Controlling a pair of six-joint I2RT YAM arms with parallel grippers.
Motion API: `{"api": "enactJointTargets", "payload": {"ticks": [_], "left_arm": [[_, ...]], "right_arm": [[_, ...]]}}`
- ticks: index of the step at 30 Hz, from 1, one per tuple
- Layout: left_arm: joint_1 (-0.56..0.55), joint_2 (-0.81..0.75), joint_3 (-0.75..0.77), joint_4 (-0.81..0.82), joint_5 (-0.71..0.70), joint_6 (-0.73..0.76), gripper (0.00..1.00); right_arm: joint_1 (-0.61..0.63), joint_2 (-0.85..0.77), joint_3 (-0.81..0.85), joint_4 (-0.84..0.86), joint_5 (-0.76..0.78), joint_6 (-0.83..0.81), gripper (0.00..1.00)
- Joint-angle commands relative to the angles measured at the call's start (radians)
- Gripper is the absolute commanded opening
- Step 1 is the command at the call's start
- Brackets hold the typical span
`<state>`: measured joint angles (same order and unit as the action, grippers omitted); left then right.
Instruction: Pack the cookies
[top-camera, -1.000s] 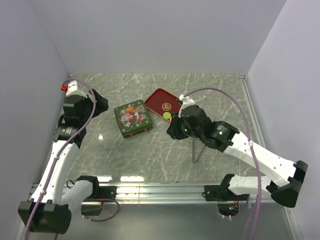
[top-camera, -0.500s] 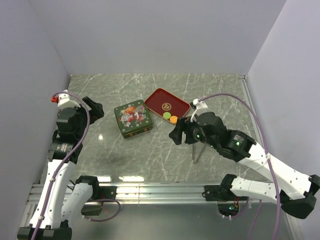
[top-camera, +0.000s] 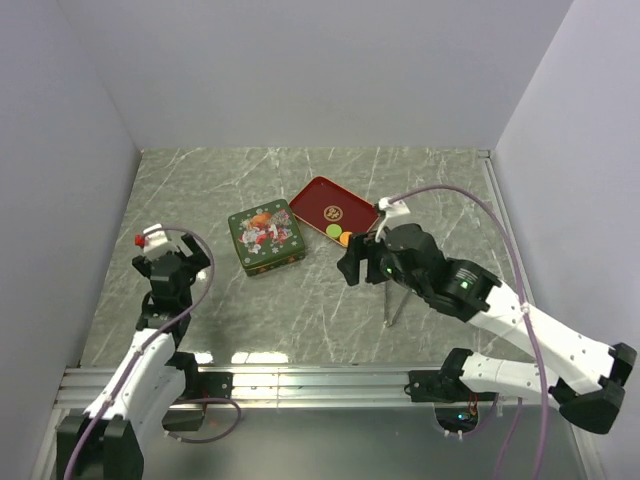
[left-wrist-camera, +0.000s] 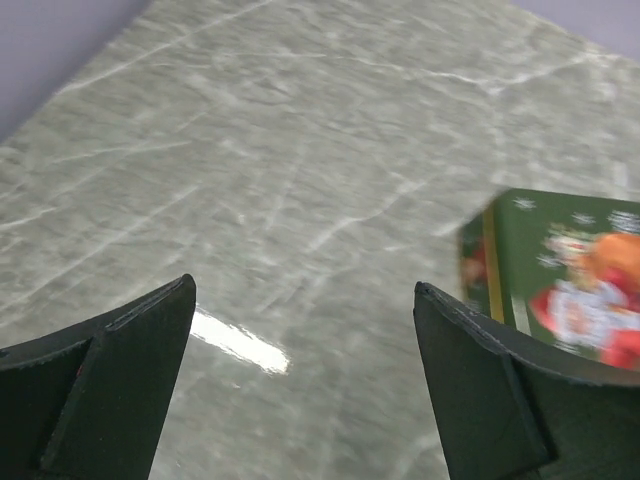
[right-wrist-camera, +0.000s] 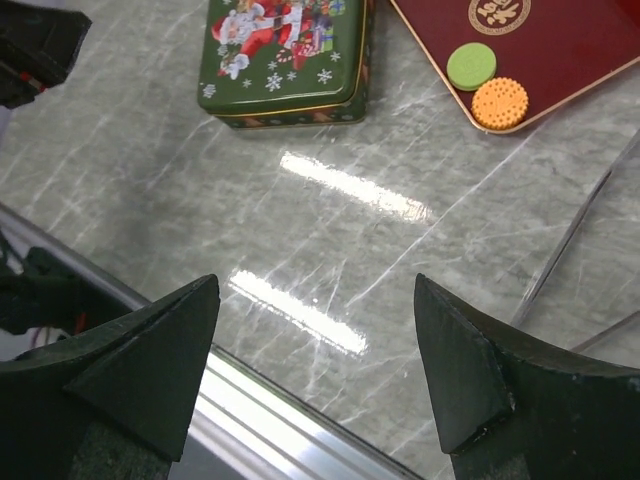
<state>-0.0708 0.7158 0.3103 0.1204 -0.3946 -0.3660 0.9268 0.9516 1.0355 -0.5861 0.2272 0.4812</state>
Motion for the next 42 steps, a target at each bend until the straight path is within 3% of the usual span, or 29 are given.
{"api": "enactJointTargets", "payload": {"ticks": [1, 4, 9, 21, 30, 37, 42], "left_arm": [[0.008, 0.078, -0.103, 0.438, -0.121, 0.088, 0.97], [0.009, 0.235, -0.112, 0.563, -0.087, 0.084, 0.98], [0.009, 0.353, -0.093, 0.667, -0.087, 0.1, 0.99], [0.02, 0.626, 0.038, 0.751, -0.021, 0.162, 0.99], [0.028, 0.735, 0.084, 0.822, 0.083, 0.163, 0.99], [0.031, 0.743, 0.089, 0.82, 0.105, 0.174, 0.99], [0.032, 0.732, 0.046, 0.887, 0.2, 0.21, 0.97]], "right_arm": [[0.004, 0.056, 0.034, 0.086, 0.04, -0.05, 0.85], [0.004, 0.068, -0.014, 0.204, 0.058, -0.073, 0.87], [0.006, 0.072, -0.07, 0.372, 0.13, -0.153, 0.93], [-0.013, 0.137, -0.08, 0.433, 0.15, -0.332, 0.94], [-0.074, 0.156, -0.074, 0.425, 0.081, -0.279, 0.94], [-0.17, 0.098, -0.124, 0.422, 0.022, -0.247, 0.94], [-0.226, 0.047, -0.173, 0.446, -0.008, -0.25, 0.95]]}}
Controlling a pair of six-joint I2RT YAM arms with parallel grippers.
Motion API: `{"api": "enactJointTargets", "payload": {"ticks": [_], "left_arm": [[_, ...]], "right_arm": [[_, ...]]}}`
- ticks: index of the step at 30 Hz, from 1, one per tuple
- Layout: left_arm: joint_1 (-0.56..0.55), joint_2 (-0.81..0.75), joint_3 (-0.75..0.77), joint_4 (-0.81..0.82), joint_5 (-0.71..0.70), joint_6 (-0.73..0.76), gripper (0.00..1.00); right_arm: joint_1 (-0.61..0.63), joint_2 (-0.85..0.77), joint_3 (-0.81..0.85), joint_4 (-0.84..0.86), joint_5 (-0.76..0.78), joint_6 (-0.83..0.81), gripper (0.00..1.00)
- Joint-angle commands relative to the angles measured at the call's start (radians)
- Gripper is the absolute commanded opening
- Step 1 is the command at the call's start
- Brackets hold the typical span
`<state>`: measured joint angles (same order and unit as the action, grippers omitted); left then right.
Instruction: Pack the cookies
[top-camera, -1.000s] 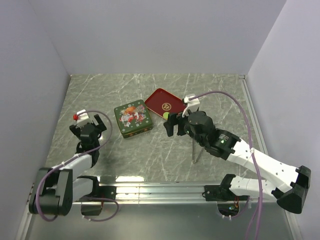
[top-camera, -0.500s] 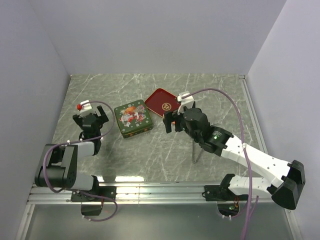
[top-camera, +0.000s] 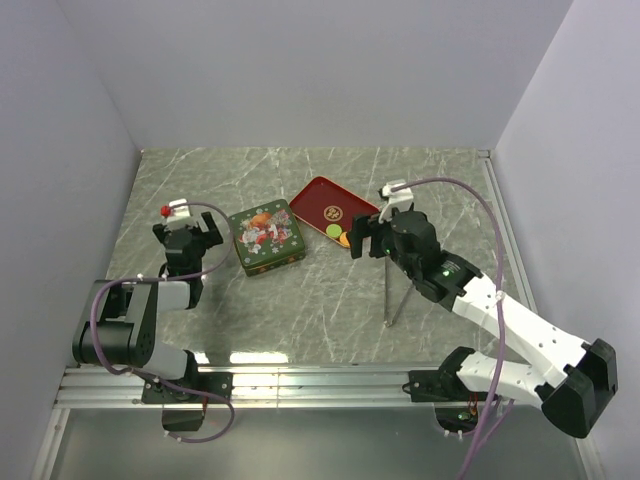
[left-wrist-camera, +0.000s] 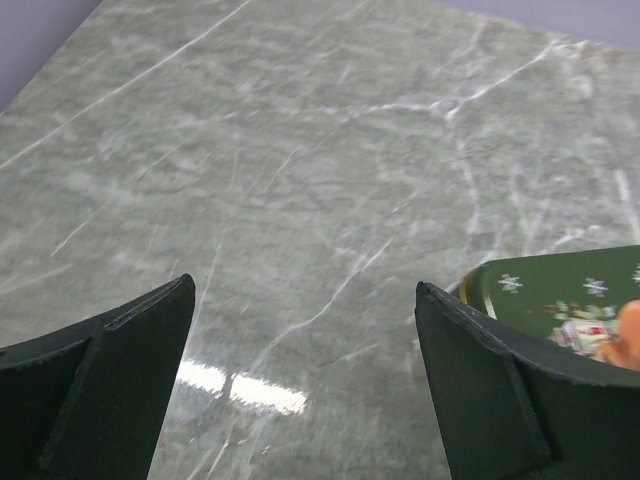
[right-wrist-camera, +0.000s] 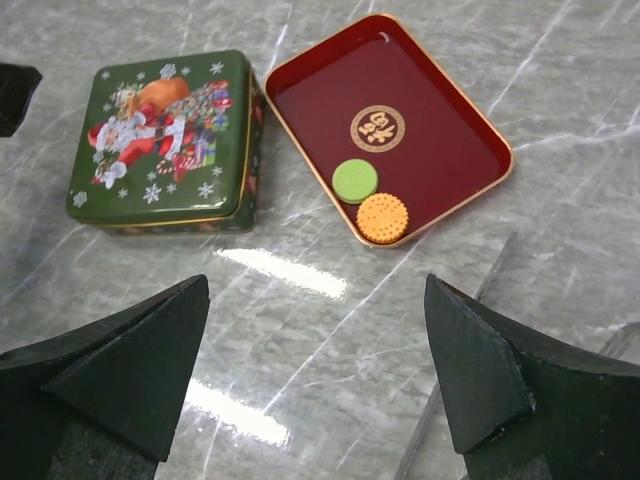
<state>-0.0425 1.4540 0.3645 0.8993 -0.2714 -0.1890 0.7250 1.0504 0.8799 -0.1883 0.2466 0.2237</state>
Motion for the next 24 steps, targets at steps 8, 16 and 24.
{"api": "enactJointTargets", "payload": {"ticks": [8, 16, 24], "left_arm": [[0.041, 0.014, -0.125, 0.369, 0.17, 0.029, 0.99], [0.041, 0.005, -0.113, 0.294, 0.175, 0.025, 0.99], [0.041, 0.005, -0.111, 0.303, 0.173, 0.025, 0.99]], "right_arm": [[-0.041, -0.082, -0.039, 0.046, -0.056, 0.051, 0.98], [-0.082, -0.01, 0.073, -0.02, -0.155, 0.029, 0.99], [-0.182, -0.018, -0.036, 0.16, 0.066, 0.026, 1.0]]}}
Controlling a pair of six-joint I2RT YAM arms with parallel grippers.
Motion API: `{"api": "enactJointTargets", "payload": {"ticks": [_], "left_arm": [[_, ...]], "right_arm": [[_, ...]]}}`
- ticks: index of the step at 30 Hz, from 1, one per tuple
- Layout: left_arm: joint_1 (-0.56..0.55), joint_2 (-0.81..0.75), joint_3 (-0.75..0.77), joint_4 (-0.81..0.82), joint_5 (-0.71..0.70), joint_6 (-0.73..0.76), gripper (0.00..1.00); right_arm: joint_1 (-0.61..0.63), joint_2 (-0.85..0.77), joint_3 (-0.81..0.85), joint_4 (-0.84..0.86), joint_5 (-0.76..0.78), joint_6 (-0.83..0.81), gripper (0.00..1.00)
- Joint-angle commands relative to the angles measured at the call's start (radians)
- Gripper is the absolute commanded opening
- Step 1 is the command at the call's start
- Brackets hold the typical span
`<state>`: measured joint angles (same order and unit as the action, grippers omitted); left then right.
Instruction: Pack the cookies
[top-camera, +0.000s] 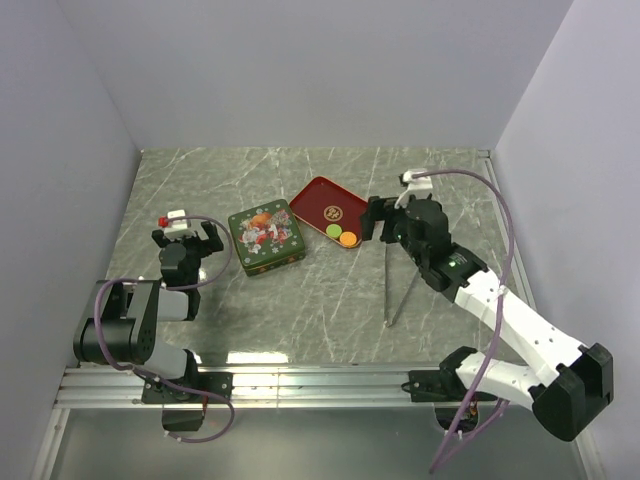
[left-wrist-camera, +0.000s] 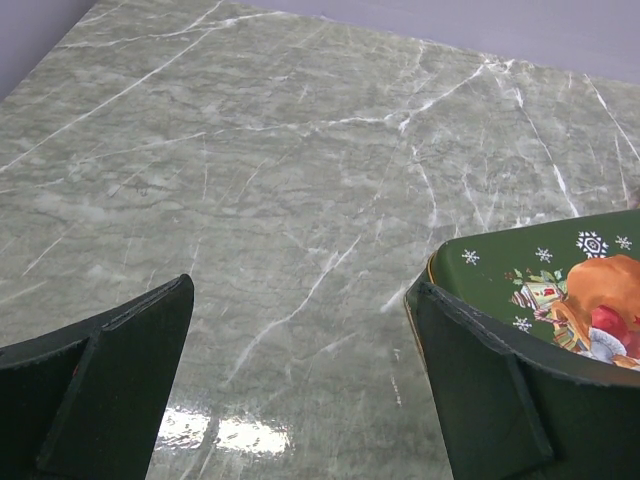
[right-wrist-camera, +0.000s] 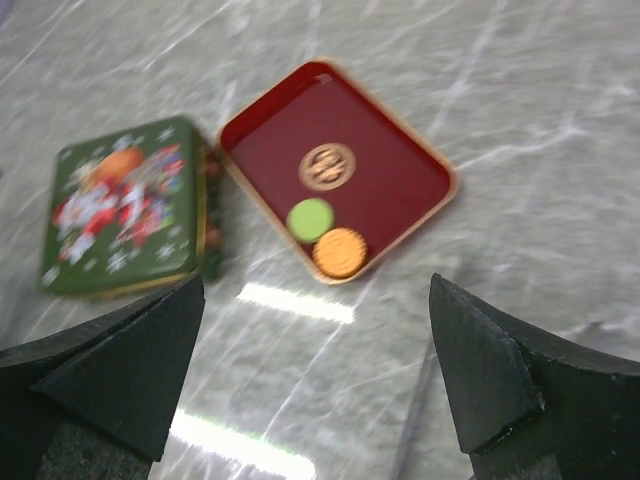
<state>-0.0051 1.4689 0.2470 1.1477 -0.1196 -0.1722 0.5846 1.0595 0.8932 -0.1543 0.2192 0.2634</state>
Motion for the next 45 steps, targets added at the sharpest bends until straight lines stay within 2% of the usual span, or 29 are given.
{"api": "enactJointTargets", "payload": {"ticks": [1, 5, 10, 16, 19, 25, 30, 36, 38, 45], "left_arm": [[0.004, -0.01, 0.006, 0.05, 0.021, 0.008, 1.0], [0.004, -0.009, 0.006, 0.052, 0.021, 0.008, 0.99], [0.004, -0.012, 0.008, 0.052, 0.021, 0.01, 0.99], [0.004, -0.012, 0.006, 0.053, 0.023, 0.008, 0.99], [0.004, -0.01, 0.006, 0.053, 0.021, 0.008, 0.99], [0.004, -0.01, 0.006, 0.05, 0.021, 0.008, 1.0], [0.004, -0.012, 0.006, 0.052, 0.023, 0.01, 1.0], [0.004, -0.012, 0.005, 0.052, 0.023, 0.008, 1.0], [0.004, -0.01, 0.006, 0.052, 0.021, 0.008, 1.0], [0.004, -0.012, 0.006, 0.05, 0.021, 0.008, 1.0]], "right_arm": [[-0.052, -0.038, -0.107, 0.153, 0.104, -0.019, 1.0], [-0.106, -0.107, -0.253, 0.399, 0.115, -0.038, 1.0], [-0.205, -0.141, -0.422, 0.545, 0.147, -0.047, 1.0], [-0.31, -0.162, -0.629, 0.856, 0.196, -0.087, 1.0], [-0.365, -0.125, -0.669, 0.904, 0.204, -0.098, 1.0], [-0.424, 0.005, -0.704, 1.065, 0.123, -0.119, 1.0], [-0.453, 0.1, -0.666, 1.133, 0.06, -0.176, 1.0], [-0.528, 0.194, -0.697, 1.262, 0.003, -0.124, 1.0], [-0.532, 0.241, -0.7, 1.311, -0.033, -0.157, 1.0], [-0.532, 0.24, -0.674, 1.262, -0.139, -0.204, 1.0]]}}
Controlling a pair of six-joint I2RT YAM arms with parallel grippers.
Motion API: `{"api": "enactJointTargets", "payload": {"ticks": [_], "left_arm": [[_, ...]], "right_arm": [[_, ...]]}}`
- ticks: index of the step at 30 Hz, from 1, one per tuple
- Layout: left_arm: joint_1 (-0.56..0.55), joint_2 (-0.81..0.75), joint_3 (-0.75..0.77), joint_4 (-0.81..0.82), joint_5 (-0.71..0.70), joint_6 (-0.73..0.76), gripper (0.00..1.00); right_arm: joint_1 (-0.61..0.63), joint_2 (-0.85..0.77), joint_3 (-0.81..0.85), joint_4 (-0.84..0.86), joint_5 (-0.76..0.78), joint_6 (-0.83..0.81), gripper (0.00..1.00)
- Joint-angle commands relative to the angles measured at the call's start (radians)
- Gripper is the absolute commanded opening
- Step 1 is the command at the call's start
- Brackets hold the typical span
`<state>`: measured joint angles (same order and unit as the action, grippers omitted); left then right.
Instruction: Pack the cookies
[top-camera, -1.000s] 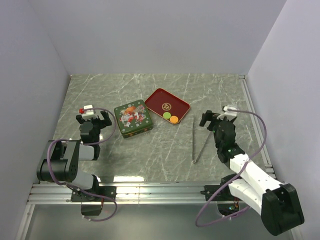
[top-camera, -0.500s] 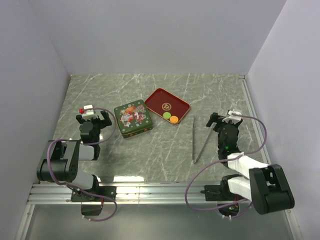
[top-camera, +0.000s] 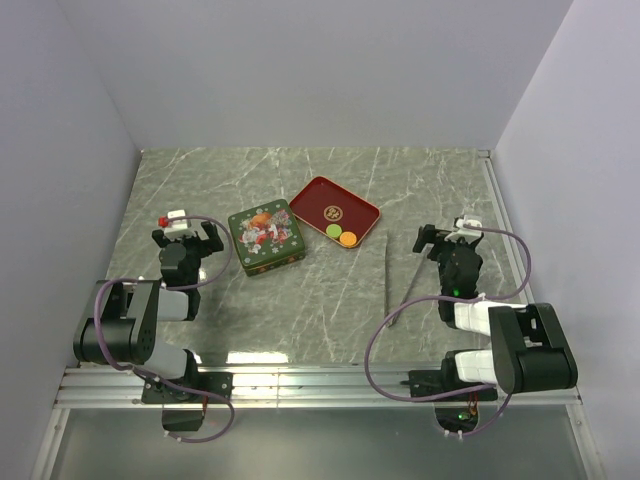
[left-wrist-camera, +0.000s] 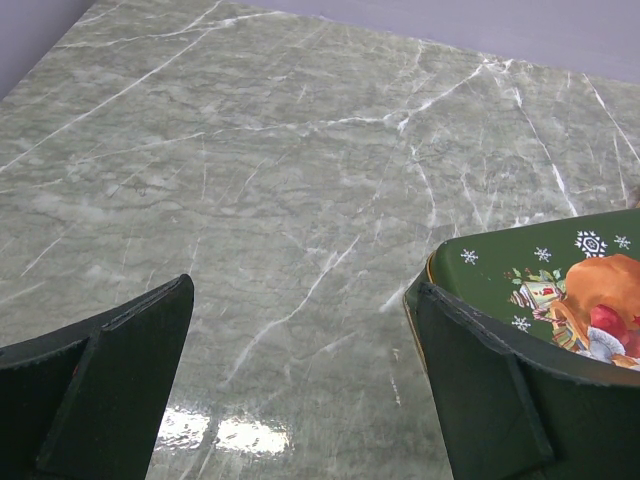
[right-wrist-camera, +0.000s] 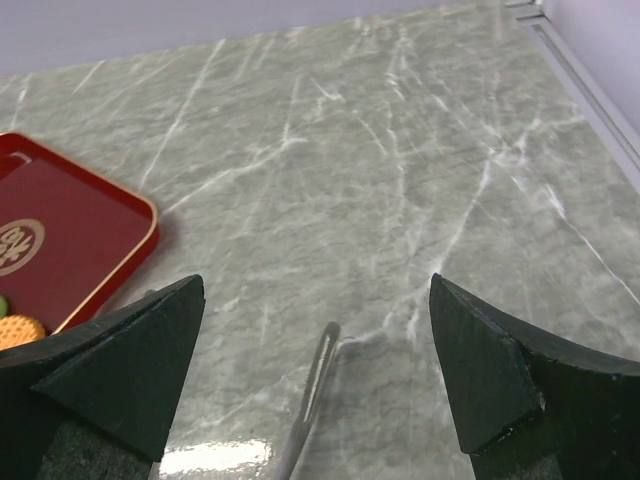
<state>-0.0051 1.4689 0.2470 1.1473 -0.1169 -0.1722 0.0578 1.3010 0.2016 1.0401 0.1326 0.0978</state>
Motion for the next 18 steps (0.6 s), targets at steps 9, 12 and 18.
{"api": "enactJointTargets", "payload": {"ticks": [9, 12, 18], "left_arm": [[0.004, -0.012, 0.008, 0.052, 0.019, 0.008, 0.99], [0.004, -0.012, 0.006, 0.052, 0.019, 0.008, 0.99], [0.004, -0.012, 0.006, 0.051, 0.019, 0.008, 1.0]], "right_arm": [[-0.001, -0.006, 0.015, 0.07, -0.045, -0.041, 1.0], [-0.003, -0.005, 0.013, 0.074, -0.045, -0.043, 1.0], [-0.001, -0.005, 0.015, 0.071, -0.045, -0.043, 1.0]]}}
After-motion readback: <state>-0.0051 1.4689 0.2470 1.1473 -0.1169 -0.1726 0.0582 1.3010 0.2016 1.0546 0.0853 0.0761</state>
